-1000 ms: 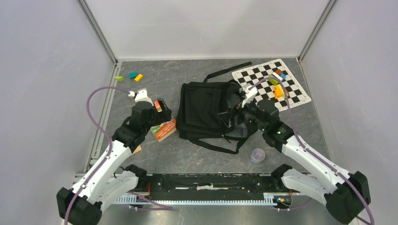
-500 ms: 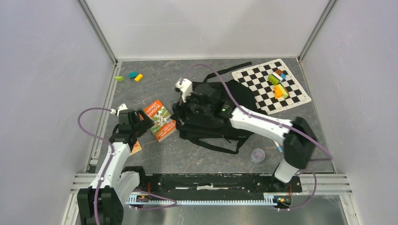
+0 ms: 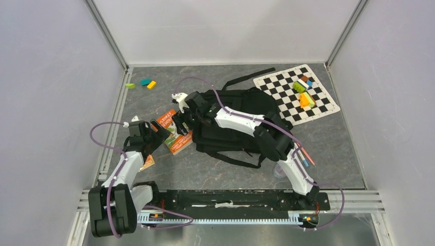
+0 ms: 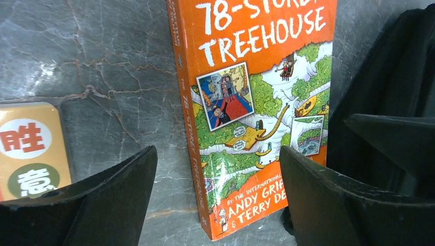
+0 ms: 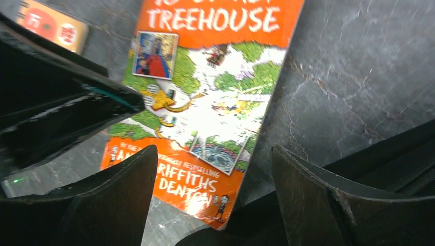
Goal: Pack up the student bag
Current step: Pick up the book from the center of the board.
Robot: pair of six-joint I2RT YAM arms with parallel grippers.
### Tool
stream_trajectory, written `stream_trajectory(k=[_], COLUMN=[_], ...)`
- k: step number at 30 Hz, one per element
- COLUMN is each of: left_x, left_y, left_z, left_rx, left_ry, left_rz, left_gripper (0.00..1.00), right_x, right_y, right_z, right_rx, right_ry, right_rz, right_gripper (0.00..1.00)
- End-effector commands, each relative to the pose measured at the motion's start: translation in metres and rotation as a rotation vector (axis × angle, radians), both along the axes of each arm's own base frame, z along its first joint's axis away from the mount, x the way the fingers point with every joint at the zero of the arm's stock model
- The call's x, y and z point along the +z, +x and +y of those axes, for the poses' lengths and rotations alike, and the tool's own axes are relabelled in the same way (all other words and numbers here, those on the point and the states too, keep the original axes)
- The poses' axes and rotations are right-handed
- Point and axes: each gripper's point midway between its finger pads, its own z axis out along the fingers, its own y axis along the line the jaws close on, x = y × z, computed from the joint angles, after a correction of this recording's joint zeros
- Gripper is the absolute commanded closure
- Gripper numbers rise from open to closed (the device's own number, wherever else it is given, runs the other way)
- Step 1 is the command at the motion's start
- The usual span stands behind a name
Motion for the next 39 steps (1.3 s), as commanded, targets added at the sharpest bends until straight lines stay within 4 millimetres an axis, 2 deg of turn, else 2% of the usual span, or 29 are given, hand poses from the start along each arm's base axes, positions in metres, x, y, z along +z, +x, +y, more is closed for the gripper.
stream_trajectory(k=[1, 7, 9, 14, 17, 20, 24, 27, 30, 34, 39], left_x=[0.01, -0.004, -0.009, -0.021, -0.03, -0.03, -0.029, -0.027, -0.025, -0.016, 0.003], left_y=[0.016, 0.015, 0.015, 0.011, 0.006, 0.009, 0.01, 0.01, 0.009, 0.008, 0.008], left_z=[-0.009, -0.014, -0.015, -0.016, -0.017, -0.019, -0.025, -0.027, -0.027, -0.023, -0.015], left_rx=[-0.008, -0.031, -0.056, -0.067, -0.069, -0.079, -0.084, -0.082, -0.082, -0.069, -0.039], left_ry=[-0.068, -0.092, -0.086, -0.082, -0.09, -0.097, -0.136, -0.151, -0.15, -0.132, -0.09], left_rz=[-0.075, -0.045, -0.025, 0.018, 0.05, 0.034, 0.018, 0.006, 0.002, -0.019, -0.055], left_gripper=[0.09, 0.16, 0.22, 0.22, 0.22, 0.24, 0.32, 0.33, 0.33, 0.33, 0.29], right_x=[-0.017, -0.05, -0.058, -0.068, -0.063, -0.055, -0.037, -0.027, -0.021, -0.011, 0.017], right_y=[0.003, -0.004, -0.011, -0.037, -0.05, -0.057, -0.07, -0.074, -0.07, -0.065, -0.065], right_z=[0.002, 0.002, 0.006, 0.018, 0.026, 0.032, 0.044, 0.049, 0.052, 0.052, 0.051], right_rx=[-0.035, -0.063, -0.046, 0.019, 0.048, 0.06, 0.096, 0.091, 0.069, 0.038, 0.008], right_ry=[0.004, -0.011, 0.0, 0.055, 0.125, 0.16, 0.255, 0.301, 0.316, 0.331, 0.418], right_rz=[0.099, 0.182, 0.22, 0.312, 0.374, 0.388, 0.436, 0.443, 0.436, 0.42, 0.412], right_gripper=[0.15, 0.16, 0.17, 0.18, 0.21, 0.22, 0.27, 0.31, 0.41, 0.62, 0.88])
